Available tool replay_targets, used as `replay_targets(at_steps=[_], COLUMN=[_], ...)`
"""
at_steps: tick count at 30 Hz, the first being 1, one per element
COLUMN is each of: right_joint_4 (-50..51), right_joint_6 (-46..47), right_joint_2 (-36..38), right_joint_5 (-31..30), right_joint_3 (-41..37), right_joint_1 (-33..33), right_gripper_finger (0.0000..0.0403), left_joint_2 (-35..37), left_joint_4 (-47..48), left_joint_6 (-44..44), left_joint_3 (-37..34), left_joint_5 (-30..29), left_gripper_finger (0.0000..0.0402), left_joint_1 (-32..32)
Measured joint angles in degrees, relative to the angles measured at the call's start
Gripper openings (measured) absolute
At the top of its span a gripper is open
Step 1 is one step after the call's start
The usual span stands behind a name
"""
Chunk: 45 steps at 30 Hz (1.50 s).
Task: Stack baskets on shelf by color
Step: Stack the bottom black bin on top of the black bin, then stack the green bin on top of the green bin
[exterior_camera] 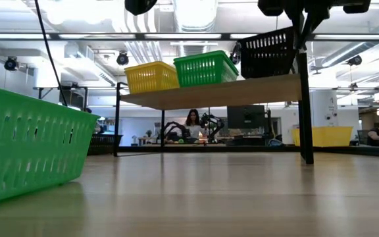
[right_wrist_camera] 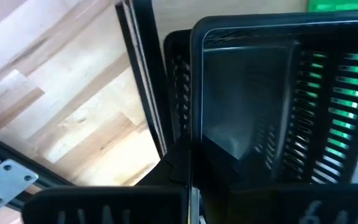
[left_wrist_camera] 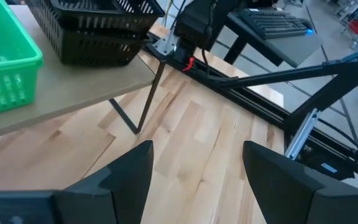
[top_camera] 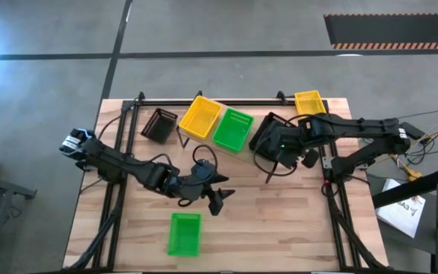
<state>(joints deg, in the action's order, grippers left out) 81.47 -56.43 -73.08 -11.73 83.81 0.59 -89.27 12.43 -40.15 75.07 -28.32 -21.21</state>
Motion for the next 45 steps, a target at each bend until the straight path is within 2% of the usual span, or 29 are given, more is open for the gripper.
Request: replay_targets(at_steps=[8, 17, 22, 26, 31, 34, 38, 41, 45], right_joint_4=[-0.9, -3.0, -2.9, -2.0, -3.2, -6.3, -14.6, -21.1, -28.7], right_joint_6=[0.1, 0.7, 4.7, 16.7, 43.9, 55.7, 64.7, 69.2, 76.0], right_joint_2=[-1.0, -0.1, 0.8, 1.2, 1.7, 2.5, 3.2, 3.2, 2.4], right_joint_5=[1.4, 1.3, 0.5, -1.5, -1.4, 0.1, -0.5, -3.9, -9.7], right_joint_3=[-0.6, -0.6, 0.9, 4.2, 7.5, 7.0, 3.7, -0.1, -6.3], right_joint_1=[-1.4, -1.4, -1.4, -0.2, 2.6, 6.3, 13.8, 19.6, 25.5], right_gripper_finger=[0.0023, 0.0104, 0.0133, 0.0145, 0.0140, 0.0129, 0.0115, 0.0105, 0.0092], left_joint_2=[0.0, 0.0, 0.0, 0.1, 1.1, 2.4, 4.0, 4.6, 4.5], left_joint_4=[0.0, 0.0, 0.0, 0.0, 1.8, 5.8, 14.4, 22.1, 29.8], left_joint_6=[0.0, 0.0, 0.0, 0.3, 0.4, 0.0, -1.4, -5.0, -7.9], left_joint_3=[0.0, 0.0, 0.0, 0.0, 0.0, 0.0, -0.1, -0.1, -0.2], left_joint_5=[-0.1, -0.1, 0.0, 0.2, 1.9, 5.2, 12.6, 17.1, 19.2], left_gripper_finger=[0.0232, 0.0232, 0.0232, 0.0232, 0.0232, 0.0232, 0.0232, 0.0232, 0.0232], left_joint_1=[0.2, 0.2, 0.2, 0.2, 0.1, 0.0, -1.3, -3.4, -8.7])
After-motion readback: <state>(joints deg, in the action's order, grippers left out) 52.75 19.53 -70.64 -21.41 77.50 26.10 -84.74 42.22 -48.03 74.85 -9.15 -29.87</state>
